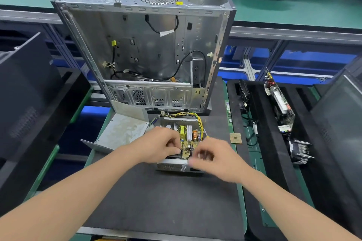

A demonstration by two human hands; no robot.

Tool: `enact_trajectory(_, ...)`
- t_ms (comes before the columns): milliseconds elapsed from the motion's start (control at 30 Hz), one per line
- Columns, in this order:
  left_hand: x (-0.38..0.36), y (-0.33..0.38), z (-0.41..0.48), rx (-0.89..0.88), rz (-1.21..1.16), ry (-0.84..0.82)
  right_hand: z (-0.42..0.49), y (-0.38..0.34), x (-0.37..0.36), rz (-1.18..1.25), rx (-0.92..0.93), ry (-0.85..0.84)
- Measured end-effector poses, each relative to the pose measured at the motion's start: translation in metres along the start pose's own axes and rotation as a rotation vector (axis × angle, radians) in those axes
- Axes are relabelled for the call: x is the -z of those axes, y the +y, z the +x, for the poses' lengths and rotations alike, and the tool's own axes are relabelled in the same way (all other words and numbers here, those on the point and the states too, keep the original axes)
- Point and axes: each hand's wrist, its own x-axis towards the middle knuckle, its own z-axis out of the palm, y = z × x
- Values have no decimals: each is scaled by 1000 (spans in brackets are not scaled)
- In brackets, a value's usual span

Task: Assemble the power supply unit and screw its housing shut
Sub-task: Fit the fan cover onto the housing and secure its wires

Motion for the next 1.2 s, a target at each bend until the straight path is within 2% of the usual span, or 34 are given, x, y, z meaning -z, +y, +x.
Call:
enact_trajectory(33, -1, 1, 0, -8, -7, 8, -3, -3, -2, -108, 31, -129)
enact_trajectory(67, -3, 3, 0, -15, -10, 15, -4, -4, -4, -231, 63, -179)
enact_trajectory(133, -7, 8, 2, -33, -3, 28, -4, -5, -4, -352, 100, -132)
enact_trajectory(267, -14, 16, 5, -90, 66, 46, -3, -5, -1, -371, 149, -128)
enact_trajectory(367, -15, 14, 3, -116, 65, 56, -3, -4, -1, -336, 118, -135)
enact_trajectory(500, -10, 4, -1, -161, 37, 37, 0, -5, 3, -167, 62, -189)
enact_trajectory(600, 0, -6, -3, -154, -6, 1, 9, -5, 9, 2, -39, -54)
enact_trajectory(667, 2, -10, -4, -140, -31, -13, 17, -4, 13, -53, -73, 36)
enact_trajectory(700, 2, -11, -5, -134, -39, -6, 21, -5, 14, -107, -68, 30)
enact_trajectory(900, 2, -12, -9, -152, -33, -13, 41, -17, -3, -404, -30, -176)
enact_trajectory(1200, 16, -15, -12, -143, 52, -86, 64, -29, -15, -443, -128, -219)
